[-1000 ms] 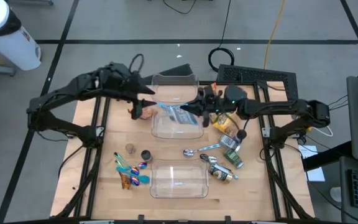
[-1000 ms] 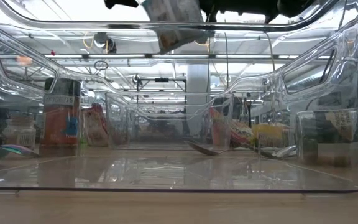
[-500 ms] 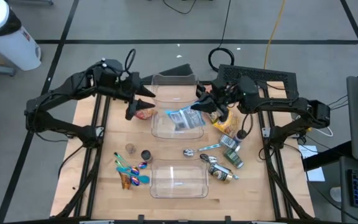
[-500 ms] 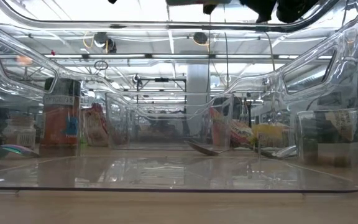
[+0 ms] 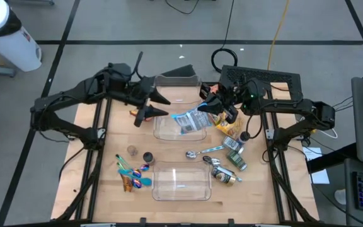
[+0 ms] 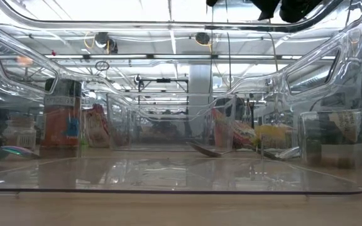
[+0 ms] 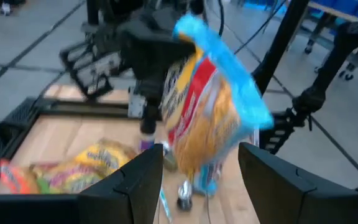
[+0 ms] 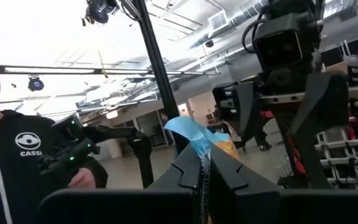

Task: Pick & Place Food Item
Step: Put the blue noodle pack into the middle transparent bin

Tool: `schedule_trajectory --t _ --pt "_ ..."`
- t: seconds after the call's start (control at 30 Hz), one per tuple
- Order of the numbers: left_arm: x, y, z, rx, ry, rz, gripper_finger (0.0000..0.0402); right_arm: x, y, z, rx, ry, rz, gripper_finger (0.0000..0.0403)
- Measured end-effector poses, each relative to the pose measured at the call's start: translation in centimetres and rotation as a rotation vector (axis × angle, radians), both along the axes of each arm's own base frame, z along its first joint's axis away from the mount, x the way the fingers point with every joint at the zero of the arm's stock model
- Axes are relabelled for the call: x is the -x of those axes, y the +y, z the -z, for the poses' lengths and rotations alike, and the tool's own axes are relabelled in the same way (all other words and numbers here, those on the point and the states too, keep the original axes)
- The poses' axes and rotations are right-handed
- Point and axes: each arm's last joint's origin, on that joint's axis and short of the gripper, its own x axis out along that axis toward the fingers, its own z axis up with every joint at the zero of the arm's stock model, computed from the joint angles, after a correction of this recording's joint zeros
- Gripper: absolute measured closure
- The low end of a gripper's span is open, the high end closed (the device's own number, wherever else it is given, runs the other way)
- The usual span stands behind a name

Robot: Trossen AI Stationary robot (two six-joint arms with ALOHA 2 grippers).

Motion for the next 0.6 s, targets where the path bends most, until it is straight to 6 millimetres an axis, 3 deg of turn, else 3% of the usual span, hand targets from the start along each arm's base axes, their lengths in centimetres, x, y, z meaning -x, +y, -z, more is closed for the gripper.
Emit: schedule_trajectory --t 0.27,0.6 --pt "-2.2 -0.6 0.9 0.034 -0.001 0.028 0.0183 0.0 0.0 0.0 0.004 -0.002 0.003 0.0403" --pt "-2.3 -1.2 0.9 0.049 0.0 0.079 0.0183 0.2 -0.2 -0.3 0.011 -0.035 0.011 0.0403"
